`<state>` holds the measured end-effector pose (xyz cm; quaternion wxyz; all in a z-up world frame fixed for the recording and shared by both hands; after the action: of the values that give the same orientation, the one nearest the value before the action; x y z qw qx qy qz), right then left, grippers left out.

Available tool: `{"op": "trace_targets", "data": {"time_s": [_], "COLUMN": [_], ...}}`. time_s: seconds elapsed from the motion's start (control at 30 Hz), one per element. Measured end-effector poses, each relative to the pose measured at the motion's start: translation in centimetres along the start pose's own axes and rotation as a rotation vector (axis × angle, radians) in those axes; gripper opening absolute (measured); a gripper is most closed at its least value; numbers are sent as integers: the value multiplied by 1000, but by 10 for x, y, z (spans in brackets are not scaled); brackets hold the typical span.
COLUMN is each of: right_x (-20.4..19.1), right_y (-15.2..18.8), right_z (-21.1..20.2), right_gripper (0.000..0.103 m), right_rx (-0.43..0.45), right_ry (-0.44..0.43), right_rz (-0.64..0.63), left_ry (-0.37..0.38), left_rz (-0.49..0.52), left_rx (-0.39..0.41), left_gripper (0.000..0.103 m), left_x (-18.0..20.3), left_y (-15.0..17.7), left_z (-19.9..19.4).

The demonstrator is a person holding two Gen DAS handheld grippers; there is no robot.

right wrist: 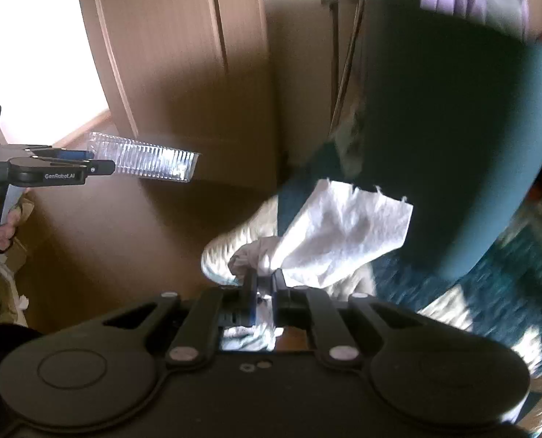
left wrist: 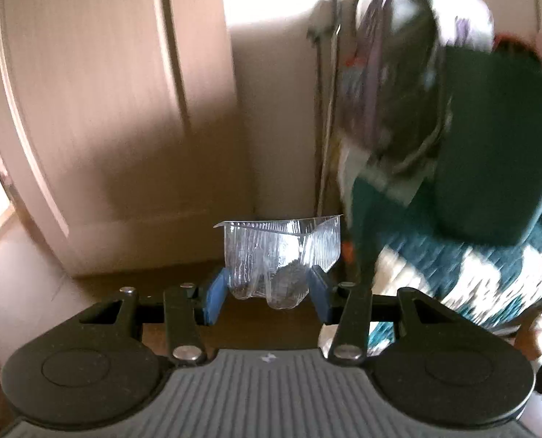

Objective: Collect trash
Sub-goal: 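Lift the clear tray with the left tool while the right tool lifts the tissue toward the wastebasket, then open both tools over the teal wastebasket to drop the tray and tissue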

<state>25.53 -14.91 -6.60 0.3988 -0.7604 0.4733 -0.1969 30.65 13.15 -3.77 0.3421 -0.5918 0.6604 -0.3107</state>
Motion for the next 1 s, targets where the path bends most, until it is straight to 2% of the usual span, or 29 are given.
{"op": "trace_targets", "data": {"time_s": [0.33,0.5,0.7,0.93,1.0], "right_x": [44,75,116,149,156], "right_y": [-76,-113,-149,-167,-168], "right_z": [-100,-117,-109,-90,-83], "right_gripper": [6,6,6,6,7], "right_rx": [219,273,286,241,224], "right_ry": [49,104,175,209,215], "right_rz": [0,-23,-29,-40,-35], "left_ry": [51,93,140,184,167], "left_rz": [38,82,145,228,257], "left_rx": [209,291,292,265,250], "left_gripper": [48,48,48,48,48], "left_x": [69,112,171,235,252], "left_y": [-110,-165,-211,-234,-237], "left_z": [-71,-97,-95,-77,-67]}}
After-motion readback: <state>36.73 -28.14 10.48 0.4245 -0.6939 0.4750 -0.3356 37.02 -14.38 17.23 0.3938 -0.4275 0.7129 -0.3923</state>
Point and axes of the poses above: each gripper's, at about its wrist camera, not at the fingertips, and z roughly the way its jaws point, x to its right, y to its underside, the point moved 8 cm from there along z, roughly the way its jaws point, and after that the axes turned 1 degree about x, right-handed, at the moved point
